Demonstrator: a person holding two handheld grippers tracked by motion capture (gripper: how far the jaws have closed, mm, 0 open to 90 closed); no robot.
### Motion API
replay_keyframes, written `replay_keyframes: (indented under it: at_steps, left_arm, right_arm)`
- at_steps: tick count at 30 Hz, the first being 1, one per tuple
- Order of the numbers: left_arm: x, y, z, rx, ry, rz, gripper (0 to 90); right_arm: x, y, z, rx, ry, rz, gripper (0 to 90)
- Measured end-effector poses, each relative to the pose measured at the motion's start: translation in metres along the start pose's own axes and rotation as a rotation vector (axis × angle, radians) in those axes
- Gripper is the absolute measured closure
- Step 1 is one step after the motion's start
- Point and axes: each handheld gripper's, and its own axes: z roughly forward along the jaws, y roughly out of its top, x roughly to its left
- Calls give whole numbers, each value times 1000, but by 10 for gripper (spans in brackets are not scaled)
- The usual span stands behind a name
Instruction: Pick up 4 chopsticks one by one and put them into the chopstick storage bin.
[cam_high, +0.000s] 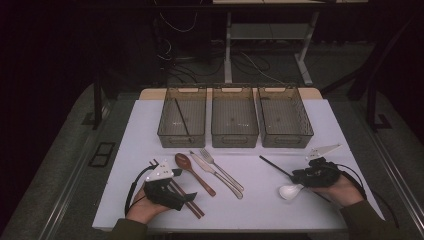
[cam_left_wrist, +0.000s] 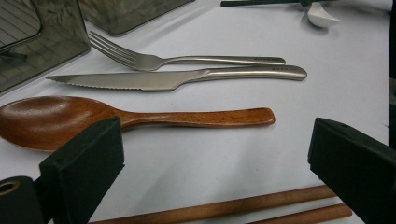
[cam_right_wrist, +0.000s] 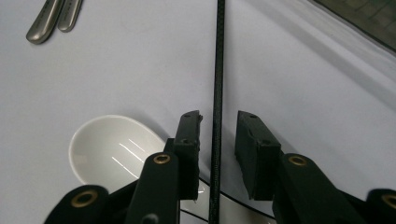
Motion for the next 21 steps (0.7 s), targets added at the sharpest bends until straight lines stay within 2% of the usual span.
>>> replay_keyframes:
  at_steps: [9,17,21]
  left_arm:
    - [0,0,0,1,0,1,27]
    - [0,0,0,2,0,1,27]
    - [0,0,0,1,0,1,28]
  right_arm:
    - [1,-1,4,36,6,-12,766]
    - [0,-1,5,40,-3,-7,769]
    - [2,0,5,46,-14,-22,771]
